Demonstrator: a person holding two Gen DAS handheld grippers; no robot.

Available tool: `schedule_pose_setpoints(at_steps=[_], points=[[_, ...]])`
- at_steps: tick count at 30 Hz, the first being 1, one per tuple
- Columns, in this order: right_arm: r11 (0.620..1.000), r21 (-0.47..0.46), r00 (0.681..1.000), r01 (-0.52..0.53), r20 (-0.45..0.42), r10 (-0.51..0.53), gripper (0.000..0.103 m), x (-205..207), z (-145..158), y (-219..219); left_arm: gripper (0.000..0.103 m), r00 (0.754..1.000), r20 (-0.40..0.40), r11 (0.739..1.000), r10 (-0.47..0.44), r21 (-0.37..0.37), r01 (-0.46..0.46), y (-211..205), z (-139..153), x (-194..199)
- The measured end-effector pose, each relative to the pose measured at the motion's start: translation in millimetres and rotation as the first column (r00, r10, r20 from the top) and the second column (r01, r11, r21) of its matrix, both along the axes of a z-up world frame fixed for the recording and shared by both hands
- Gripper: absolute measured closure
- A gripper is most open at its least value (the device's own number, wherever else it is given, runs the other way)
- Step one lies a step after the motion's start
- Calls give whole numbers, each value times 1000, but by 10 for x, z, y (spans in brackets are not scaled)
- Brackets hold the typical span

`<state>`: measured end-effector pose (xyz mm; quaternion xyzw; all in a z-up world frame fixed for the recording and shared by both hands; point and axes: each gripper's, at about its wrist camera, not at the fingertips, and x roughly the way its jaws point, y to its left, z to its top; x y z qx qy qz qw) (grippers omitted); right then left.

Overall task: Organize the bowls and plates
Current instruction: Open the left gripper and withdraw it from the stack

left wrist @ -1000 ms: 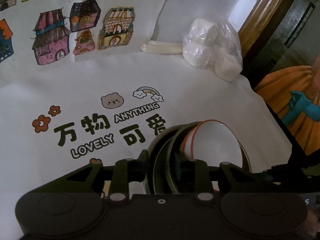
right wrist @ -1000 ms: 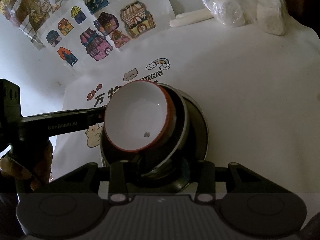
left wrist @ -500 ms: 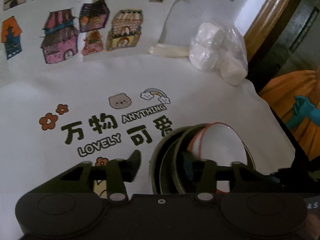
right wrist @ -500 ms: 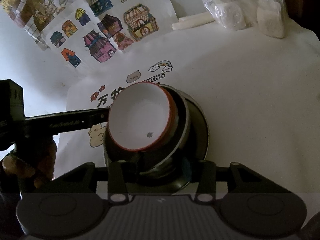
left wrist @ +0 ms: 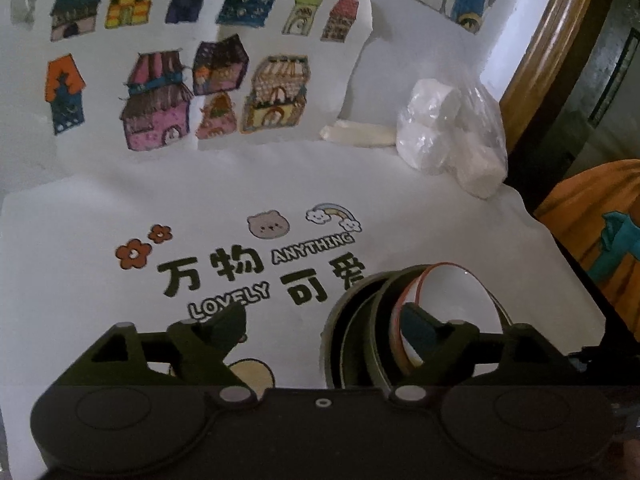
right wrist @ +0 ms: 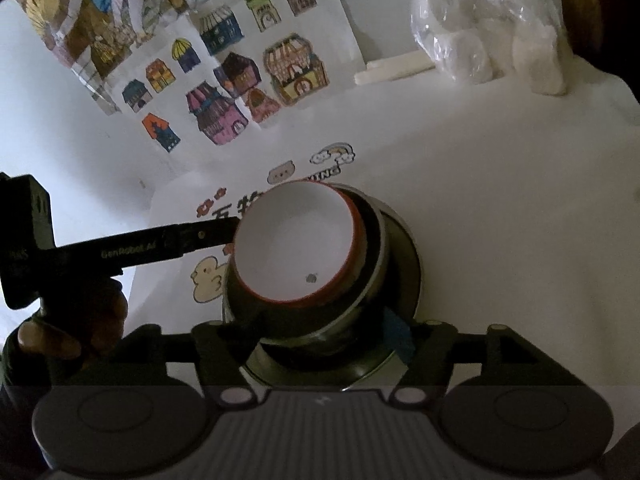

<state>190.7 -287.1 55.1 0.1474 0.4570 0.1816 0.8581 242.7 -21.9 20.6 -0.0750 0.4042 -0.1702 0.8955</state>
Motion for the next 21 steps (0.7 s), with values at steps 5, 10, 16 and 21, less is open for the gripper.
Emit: schedule_pose_setpoints(at_steps=[5, 10, 16, 21], points=[[1000, -15, 998, 13, 64, -12, 16, -85, 43, 1, 6, 999, 39, 1000, 15, 13, -15, -2, 52, -110], [999, -36, 990, 22, 137, -17, 9, -193, 63, 25, 1, 995, 93, 999, 32, 33, -35, -12, 87, -270], [998, -57, 971, 37, 238, -22, 2, -375, 85, 64, 1, 989, 135, 997, 60, 47, -67, -2, 100, -453], [996, -75, 946, 43, 322, -17, 0, -565, 71, 111, 1, 979, 184, 992, 86, 73, -101, -8, 88, -642]])
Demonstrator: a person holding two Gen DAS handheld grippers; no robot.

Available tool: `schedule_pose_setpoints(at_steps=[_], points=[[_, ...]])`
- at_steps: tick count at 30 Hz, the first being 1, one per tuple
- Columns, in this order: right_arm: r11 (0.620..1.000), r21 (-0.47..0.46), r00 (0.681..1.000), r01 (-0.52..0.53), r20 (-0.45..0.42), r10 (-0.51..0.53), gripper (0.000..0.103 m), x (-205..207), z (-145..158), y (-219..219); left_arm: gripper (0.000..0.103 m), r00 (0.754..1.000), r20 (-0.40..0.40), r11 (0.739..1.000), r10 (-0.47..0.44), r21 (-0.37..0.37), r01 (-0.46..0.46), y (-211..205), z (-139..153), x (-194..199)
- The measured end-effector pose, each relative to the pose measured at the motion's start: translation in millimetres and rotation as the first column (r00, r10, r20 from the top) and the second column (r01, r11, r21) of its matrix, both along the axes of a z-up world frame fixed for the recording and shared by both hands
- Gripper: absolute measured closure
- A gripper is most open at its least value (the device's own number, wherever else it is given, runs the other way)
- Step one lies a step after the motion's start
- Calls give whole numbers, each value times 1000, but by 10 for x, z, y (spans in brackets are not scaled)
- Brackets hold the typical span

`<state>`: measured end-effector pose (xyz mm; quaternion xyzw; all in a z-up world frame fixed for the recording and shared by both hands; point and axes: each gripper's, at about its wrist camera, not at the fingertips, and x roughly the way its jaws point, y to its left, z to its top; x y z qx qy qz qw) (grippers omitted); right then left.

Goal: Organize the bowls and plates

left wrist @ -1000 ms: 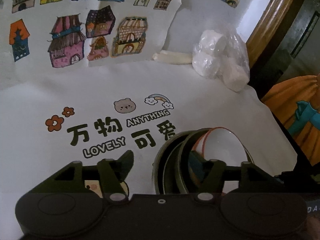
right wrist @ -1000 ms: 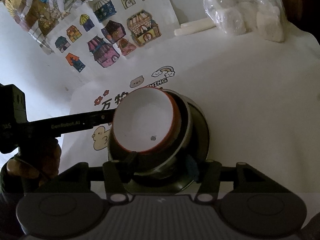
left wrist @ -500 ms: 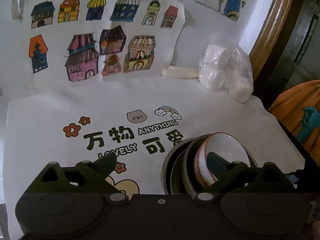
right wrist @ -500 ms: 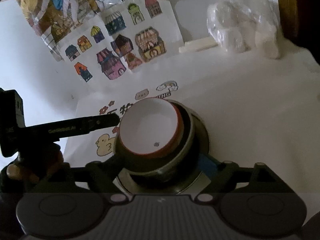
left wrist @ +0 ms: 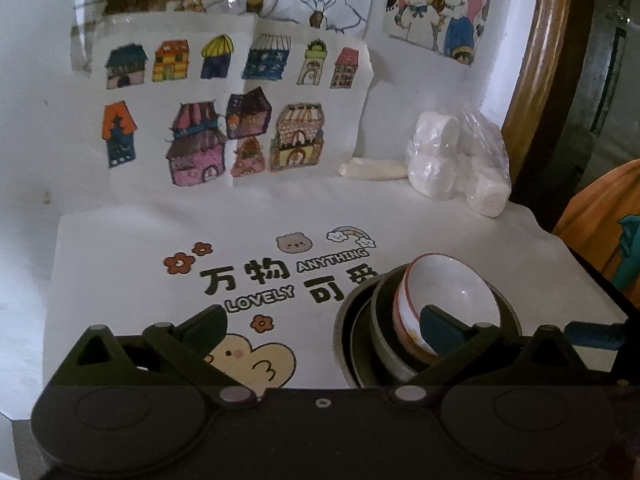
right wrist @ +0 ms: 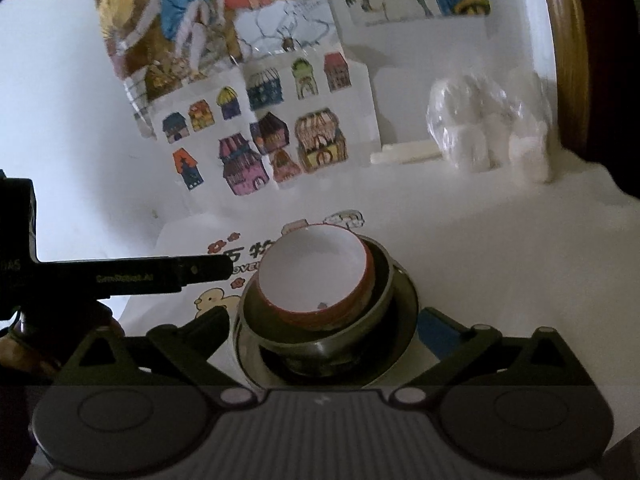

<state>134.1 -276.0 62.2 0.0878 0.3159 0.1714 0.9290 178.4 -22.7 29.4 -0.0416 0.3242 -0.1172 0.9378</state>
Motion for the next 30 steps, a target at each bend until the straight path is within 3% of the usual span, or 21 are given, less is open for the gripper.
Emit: schedule_pose_setpoints(at_steps=[13, 30], points=[[997, -24, 988, 78, 137, -74, 0, -524, -91, -17, 1, 985, 165, 998, 44, 25, -49, 38, -8, -614], [992, -57, 964, 114, 249, -96, 0, -1176, -222, 98, 1, 967, 198, 986, 158, 23, -166, 99, -273, -1411]])
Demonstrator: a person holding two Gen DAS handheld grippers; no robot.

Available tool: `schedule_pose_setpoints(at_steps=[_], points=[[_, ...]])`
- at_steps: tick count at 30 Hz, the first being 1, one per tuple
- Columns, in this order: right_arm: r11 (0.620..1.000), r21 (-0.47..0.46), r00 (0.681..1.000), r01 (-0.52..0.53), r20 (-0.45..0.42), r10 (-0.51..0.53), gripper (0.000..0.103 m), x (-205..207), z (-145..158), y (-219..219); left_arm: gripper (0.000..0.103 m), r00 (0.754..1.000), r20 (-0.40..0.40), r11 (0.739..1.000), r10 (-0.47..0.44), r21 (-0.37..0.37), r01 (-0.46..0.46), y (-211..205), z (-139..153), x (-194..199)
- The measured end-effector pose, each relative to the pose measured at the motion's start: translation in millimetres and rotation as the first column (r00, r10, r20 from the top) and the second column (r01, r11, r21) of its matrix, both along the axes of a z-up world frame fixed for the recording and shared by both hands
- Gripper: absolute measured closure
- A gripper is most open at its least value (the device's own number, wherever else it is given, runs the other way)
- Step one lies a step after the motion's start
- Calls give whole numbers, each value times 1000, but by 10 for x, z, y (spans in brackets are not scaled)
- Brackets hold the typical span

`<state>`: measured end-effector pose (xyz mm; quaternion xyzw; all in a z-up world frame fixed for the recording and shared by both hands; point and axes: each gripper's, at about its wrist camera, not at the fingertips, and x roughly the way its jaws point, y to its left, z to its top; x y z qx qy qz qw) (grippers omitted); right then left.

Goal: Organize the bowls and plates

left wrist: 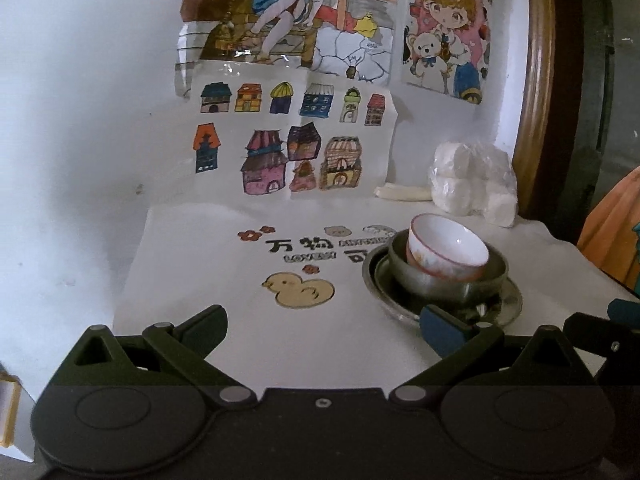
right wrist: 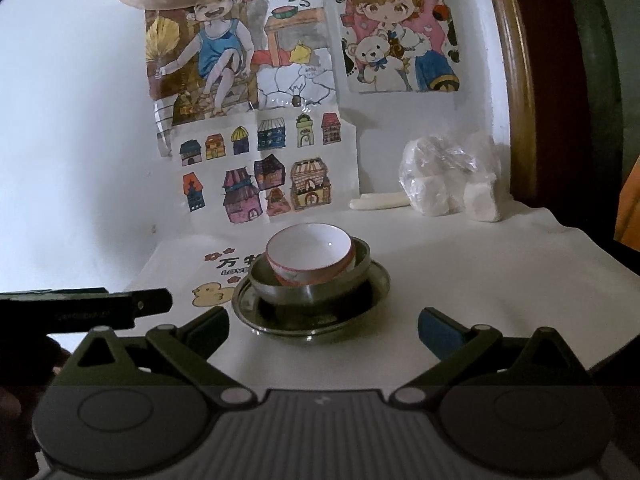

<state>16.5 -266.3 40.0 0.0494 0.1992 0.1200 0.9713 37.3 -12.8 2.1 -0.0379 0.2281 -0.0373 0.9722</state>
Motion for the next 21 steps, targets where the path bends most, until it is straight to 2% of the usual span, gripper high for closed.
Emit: schedule_pose_setpoints(at_steps=[13, 21], points=[[998, -52, 998, 30, 54, -27, 0, -345, -119, 20, 1, 1000, 18, 1000, 20, 23, -20, -11, -183, -387], [998, -43, 996, 39, 78, -36, 0, -447, -162, -8, 1, 999, 46, 999, 12, 41, -14, -48, -212, -576]])
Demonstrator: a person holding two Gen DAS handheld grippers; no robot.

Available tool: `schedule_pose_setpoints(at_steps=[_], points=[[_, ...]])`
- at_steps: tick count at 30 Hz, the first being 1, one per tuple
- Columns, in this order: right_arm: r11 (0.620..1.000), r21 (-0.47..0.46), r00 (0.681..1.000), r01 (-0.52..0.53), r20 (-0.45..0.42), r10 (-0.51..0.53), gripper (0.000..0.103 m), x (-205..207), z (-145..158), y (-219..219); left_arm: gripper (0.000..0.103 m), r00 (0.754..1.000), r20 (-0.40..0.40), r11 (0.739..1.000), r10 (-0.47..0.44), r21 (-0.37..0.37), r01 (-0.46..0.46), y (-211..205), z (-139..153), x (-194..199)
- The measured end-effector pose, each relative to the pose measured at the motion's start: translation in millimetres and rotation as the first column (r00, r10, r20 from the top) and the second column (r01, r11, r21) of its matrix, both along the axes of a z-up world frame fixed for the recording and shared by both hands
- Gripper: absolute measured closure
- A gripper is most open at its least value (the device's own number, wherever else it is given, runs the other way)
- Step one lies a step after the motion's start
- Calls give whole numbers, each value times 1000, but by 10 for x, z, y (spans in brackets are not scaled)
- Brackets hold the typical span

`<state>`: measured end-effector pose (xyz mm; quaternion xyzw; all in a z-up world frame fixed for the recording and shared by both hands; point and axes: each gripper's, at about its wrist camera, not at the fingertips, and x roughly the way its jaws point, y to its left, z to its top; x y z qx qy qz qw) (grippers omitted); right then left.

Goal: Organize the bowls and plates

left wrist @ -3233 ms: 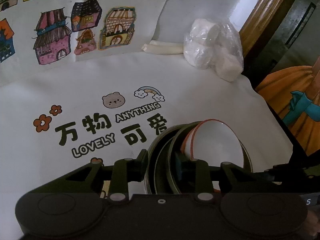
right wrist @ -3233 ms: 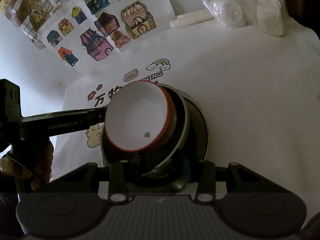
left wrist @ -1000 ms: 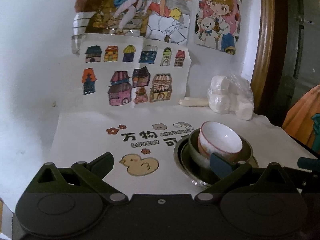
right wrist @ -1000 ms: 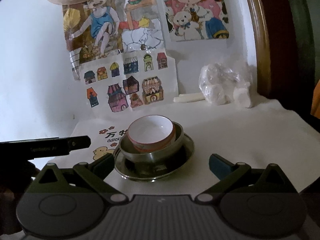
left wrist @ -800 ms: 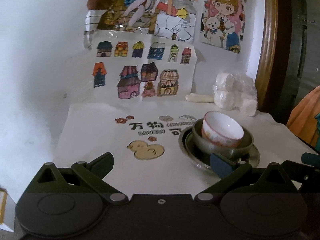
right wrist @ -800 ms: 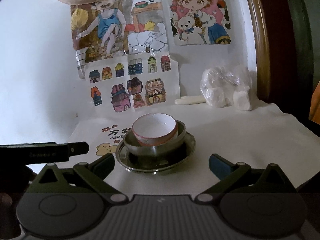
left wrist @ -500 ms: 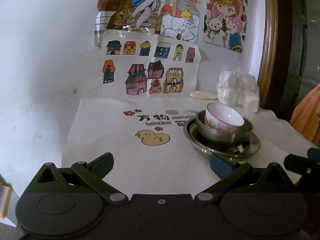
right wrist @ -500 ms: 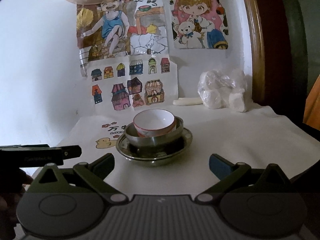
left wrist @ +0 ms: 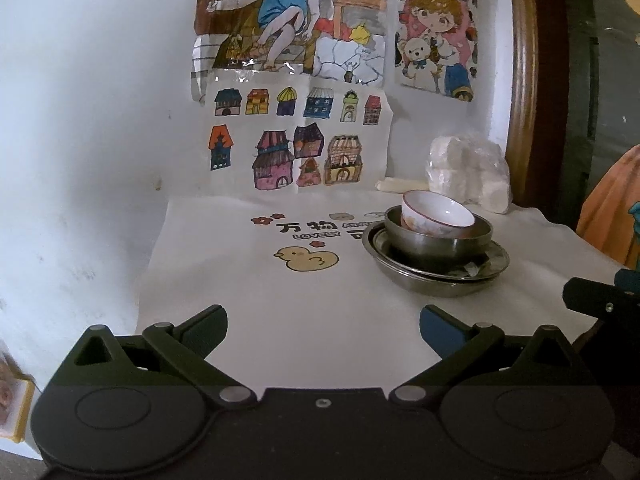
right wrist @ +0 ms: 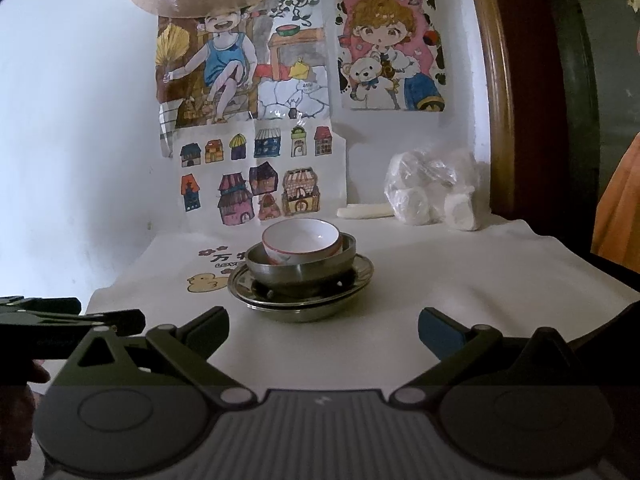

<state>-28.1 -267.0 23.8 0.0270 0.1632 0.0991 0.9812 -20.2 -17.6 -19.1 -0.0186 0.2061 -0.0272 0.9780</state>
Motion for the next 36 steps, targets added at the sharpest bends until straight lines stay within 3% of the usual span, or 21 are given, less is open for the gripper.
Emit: schedule_pose_setpoints(at_steps=[36], points=[[1000, 2, 1000, -3, -5, 3, 0, 14, -49, -9, 1, 1000, 0, 1000, 1, 7, -1, -22, -11, -16]])
